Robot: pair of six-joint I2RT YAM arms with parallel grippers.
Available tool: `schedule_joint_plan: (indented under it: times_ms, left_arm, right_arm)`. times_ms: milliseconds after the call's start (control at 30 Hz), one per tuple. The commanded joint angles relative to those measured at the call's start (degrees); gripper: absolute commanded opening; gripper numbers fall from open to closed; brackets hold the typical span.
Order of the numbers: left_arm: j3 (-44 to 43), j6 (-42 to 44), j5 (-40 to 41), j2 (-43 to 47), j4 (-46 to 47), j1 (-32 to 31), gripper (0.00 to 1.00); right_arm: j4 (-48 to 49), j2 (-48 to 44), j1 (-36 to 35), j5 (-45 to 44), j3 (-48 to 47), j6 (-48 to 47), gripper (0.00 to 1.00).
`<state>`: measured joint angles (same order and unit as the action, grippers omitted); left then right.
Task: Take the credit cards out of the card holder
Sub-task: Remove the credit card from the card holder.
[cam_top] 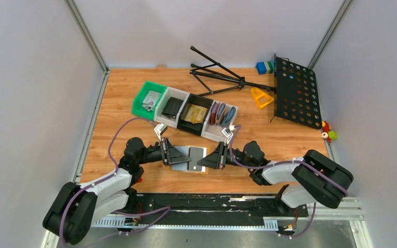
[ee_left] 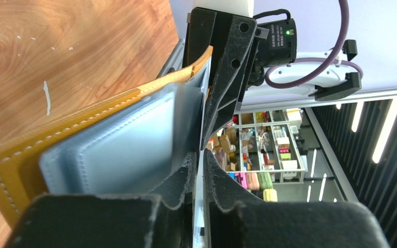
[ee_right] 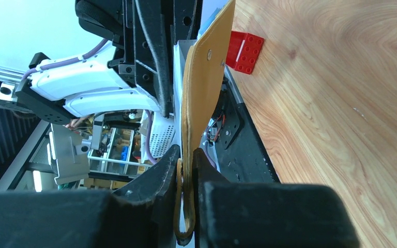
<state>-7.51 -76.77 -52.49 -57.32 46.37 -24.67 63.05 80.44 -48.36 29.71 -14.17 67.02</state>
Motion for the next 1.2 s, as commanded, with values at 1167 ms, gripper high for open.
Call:
schedule_joint_plan:
  times_ms: [1167]
  left_arm:
    - [-5.4, 12.6, -4.2, 3.5, -18.6, 8.5, 0.0]
  right_arm:
    - [-5.7, -8.9, 3.2, -0.8, 6.0, -3.6, 0.07]
